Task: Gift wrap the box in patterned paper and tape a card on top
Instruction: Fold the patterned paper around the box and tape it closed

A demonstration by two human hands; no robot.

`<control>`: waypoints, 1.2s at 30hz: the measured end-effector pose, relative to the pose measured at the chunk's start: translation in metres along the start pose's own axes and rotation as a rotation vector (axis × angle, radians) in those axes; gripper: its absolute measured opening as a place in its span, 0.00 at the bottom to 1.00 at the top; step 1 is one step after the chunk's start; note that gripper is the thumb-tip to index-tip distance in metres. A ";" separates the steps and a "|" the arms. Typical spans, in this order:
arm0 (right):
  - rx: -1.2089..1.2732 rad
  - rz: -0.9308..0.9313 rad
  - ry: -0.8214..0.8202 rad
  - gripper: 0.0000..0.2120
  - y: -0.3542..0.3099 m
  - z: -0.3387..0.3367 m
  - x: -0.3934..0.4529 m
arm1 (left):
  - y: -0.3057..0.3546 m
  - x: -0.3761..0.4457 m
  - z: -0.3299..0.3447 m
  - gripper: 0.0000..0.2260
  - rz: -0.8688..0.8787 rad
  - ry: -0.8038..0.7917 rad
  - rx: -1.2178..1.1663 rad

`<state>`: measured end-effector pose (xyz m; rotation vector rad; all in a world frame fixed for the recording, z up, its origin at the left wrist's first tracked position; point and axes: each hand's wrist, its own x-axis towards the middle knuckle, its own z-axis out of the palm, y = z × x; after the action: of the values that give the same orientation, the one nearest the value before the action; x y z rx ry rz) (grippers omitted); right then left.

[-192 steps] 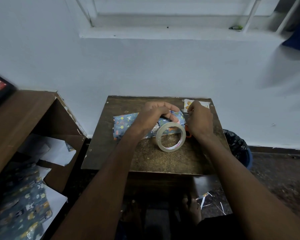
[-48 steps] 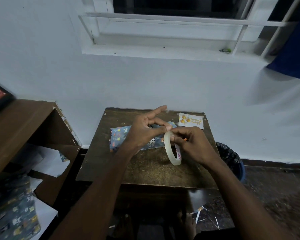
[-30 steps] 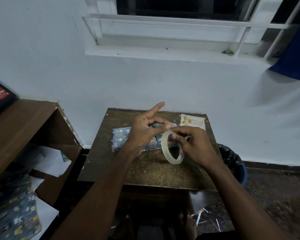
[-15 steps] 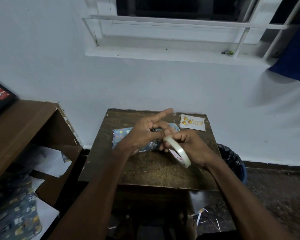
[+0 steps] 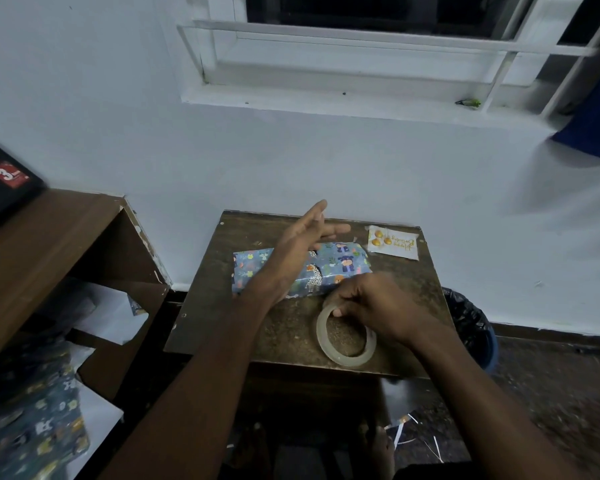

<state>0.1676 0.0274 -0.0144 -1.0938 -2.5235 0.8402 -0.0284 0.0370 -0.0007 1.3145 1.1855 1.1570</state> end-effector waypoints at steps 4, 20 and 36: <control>-0.103 0.021 0.040 0.10 -0.001 0.002 0.004 | 0.001 -0.002 -0.001 0.21 0.014 0.016 -0.012; -0.176 0.001 0.513 0.10 -0.008 0.013 0.063 | -0.002 0.002 -0.012 0.19 -0.059 0.228 -0.490; 0.112 0.173 0.559 0.12 -0.017 0.015 0.075 | -0.001 -0.030 -0.028 0.15 -0.139 0.409 -0.015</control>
<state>0.0998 0.0663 -0.0151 -1.3057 -1.9232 0.5981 -0.0581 0.0085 -0.0010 0.9914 1.5319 1.3679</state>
